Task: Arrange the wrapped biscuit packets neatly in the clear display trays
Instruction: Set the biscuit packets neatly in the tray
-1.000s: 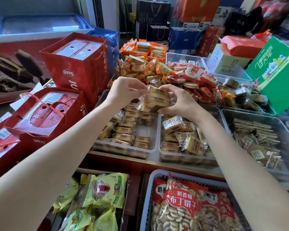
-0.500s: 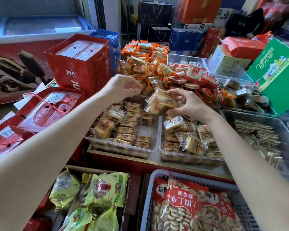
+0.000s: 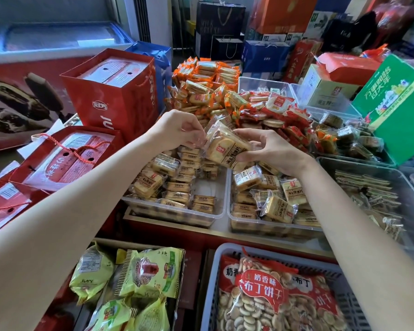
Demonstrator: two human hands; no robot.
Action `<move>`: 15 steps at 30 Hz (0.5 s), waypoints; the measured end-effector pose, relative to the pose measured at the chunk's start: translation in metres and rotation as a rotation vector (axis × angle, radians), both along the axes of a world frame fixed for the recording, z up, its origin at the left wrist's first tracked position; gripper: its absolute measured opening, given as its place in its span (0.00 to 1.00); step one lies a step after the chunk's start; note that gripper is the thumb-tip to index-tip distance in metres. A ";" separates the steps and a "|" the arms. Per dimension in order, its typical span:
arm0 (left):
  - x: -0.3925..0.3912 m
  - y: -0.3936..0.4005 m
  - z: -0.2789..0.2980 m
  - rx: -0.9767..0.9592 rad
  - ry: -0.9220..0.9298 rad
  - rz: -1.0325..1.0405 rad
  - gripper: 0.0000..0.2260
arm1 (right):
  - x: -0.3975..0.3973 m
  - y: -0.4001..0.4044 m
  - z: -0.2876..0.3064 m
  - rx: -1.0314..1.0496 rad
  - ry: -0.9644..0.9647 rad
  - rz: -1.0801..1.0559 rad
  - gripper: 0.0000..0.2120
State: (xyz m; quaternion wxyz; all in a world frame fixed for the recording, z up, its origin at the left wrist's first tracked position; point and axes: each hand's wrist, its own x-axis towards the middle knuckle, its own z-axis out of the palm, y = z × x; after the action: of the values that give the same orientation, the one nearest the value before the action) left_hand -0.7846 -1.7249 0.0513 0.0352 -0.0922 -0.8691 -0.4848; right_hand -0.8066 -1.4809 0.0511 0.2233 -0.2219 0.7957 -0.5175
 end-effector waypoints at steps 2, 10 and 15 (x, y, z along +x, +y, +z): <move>0.001 0.003 0.000 -0.013 -0.023 0.002 0.02 | 0.000 0.000 -0.001 0.001 -0.006 -0.007 0.32; 0.010 0.017 0.007 -0.146 -0.256 -0.143 0.35 | 0.000 -0.016 0.001 0.317 0.311 -0.046 0.29; 0.010 0.032 -0.003 -0.401 -0.127 -0.081 0.32 | 0.004 -0.023 0.000 0.260 0.397 -0.032 0.30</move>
State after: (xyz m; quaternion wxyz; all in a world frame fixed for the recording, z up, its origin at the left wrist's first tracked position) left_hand -0.7748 -1.6926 0.0479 -0.0581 -0.1015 -0.9442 -0.3078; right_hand -0.8022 -1.5038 0.0509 0.0809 -0.2759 0.8873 -0.3605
